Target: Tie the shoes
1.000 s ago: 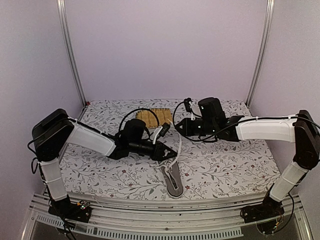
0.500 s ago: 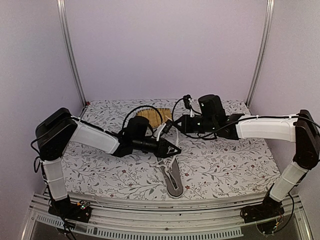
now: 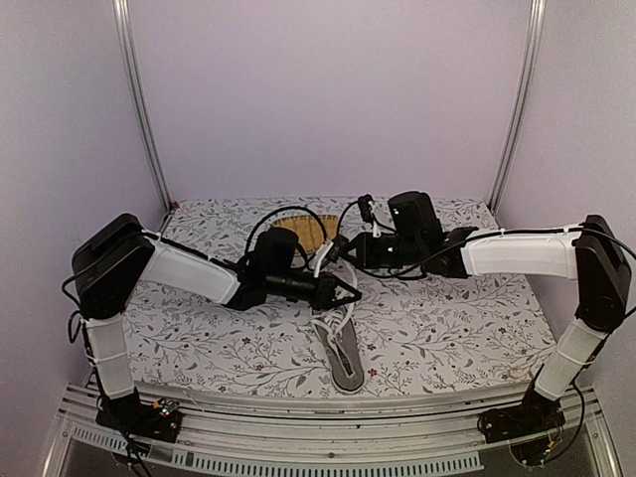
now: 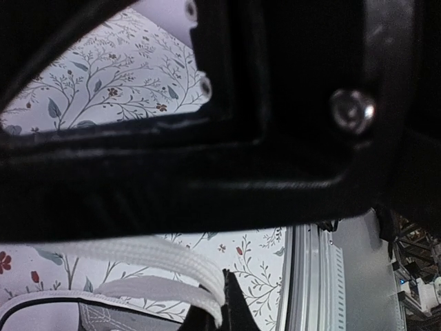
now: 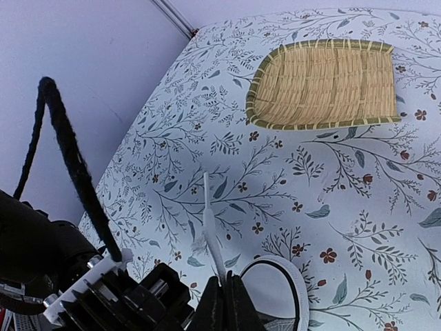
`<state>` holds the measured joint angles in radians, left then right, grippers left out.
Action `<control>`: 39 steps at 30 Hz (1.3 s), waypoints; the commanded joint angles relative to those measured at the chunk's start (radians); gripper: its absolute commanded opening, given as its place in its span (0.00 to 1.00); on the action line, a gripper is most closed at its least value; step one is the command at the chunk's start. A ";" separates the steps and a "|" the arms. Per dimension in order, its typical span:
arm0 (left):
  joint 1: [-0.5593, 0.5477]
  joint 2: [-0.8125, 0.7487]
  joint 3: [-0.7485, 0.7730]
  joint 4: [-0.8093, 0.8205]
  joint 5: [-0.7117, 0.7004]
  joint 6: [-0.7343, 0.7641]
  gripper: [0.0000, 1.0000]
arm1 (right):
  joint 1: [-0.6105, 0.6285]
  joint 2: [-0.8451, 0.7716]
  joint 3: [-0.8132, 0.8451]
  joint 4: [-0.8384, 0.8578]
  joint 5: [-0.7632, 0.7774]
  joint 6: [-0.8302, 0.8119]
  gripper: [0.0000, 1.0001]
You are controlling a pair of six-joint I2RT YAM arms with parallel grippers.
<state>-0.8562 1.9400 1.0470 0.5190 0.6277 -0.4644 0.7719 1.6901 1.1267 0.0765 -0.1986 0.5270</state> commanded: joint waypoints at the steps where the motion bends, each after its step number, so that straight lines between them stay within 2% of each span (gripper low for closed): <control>1: -0.011 -0.005 -0.016 0.042 0.018 -0.001 0.00 | -0.003 0.028 0.033 0.023 -0.049 -0.002 0.02; 5: -0.010 -0.047 -0.073 0.085 0.024 -0.006 0.00 | -0.012 0.051 0.049 0.023 -0.135 -0.042 0.06; 10: -0.003 -0.105 -0.158 0.139 0.017 -0.033 0.00 | -0.055 0.044 0.028 0.030 -0.190 -0.077 0.51; 12: 0.001 -0.131 -0.196 0.166 0.010 -0.055 0.00 | -0.080 0.011 -0.011 0.054 -0.198 -0.091 0.61; 15: 0.012 -0.158 -0.249 0.210 0.005 -0.093 0.00 | -0.114 -0.048 -0.099 0.125 -0.226 -0.110 0.69; 18: 0.028 -0.175 -0.280 0.247 0.010 -0.133 0.00 | -0.128 -0.079 -0.190 0.199 -0.271 -0.144 0.66; 23: 0.046 -0.196 -0.309 0.307 0.015 -0.198 0.00 | -0.126 -0.082 -0.385 0.474 -0.430 -0.168 0.53; 26: 0.051 -0.205 -0.306 0.295 0.009 -0.222 0.00 | -0.112 -0.071 -0.452 0.584 -0.447 -0.160 0.49; 32: 0.065 -0.215 -0.304 0.280 0.013 -0.292 0.00 | -0.050 -0.003 -0.461 0.688 -0.402 -0.186 0.44; 39: 0.070 -0.220 -0.306 0.266 0.015 -0.317 0.00 | 0.015 0.105 -0.402 0.713 -0.354 -0.244 0.42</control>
<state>-0.7990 1.7447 0.7460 0.7750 0.6399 -0.7567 0.7601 1.7519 0.6865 0.7258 -0.5808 0.3302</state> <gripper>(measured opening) 0.004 0.419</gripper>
